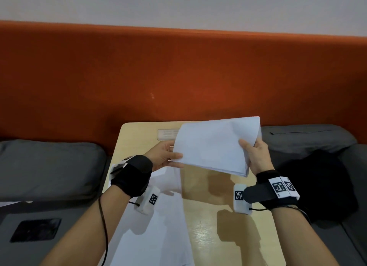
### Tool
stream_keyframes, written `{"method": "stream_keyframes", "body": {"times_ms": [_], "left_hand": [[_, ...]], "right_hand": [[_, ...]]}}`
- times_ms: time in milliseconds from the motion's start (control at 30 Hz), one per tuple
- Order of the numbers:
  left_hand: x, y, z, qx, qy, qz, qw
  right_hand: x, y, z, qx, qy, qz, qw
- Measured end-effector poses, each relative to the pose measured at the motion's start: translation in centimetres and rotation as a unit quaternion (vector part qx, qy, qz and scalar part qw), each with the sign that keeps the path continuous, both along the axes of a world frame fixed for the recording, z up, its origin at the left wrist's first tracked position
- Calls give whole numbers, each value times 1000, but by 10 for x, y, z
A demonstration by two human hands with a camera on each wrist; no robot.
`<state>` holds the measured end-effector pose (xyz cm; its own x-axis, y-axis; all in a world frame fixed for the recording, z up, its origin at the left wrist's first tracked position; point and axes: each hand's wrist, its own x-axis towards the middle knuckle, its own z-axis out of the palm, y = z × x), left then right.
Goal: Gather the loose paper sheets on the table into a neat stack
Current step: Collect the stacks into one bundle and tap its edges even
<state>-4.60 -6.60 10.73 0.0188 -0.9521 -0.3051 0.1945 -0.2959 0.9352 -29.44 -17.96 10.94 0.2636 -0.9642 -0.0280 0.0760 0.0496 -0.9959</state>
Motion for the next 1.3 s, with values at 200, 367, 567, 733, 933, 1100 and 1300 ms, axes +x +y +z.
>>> {"method": "stream_keyframes", "body": {"times_ms": [200,367,567,733,933,1100,1300], "left_hand": [[-2,0,-12,3,-39,47,998],[2,2,-15,1,-75,91,993],[20,7,-35,45,-138,171,974],[28,10,-36,85,-162,140,973],[30,9,-19,-10,-36,206,978],[18,14,-18,-97,-57,215,970],[12,7,-11,-184,-90,258,944]], "right_hand": [[0,-1,-3,-3,-24,24,999],[-2,-2,-5,48,-71,77,993],[3,3,-2,70,-54,191,978],[14,15,0,88,-2,225,971],[16,23,2,92,121,356,922],[26,26,-12,72,86,211,971],[40,27,-17,28,63,81,994]]}}
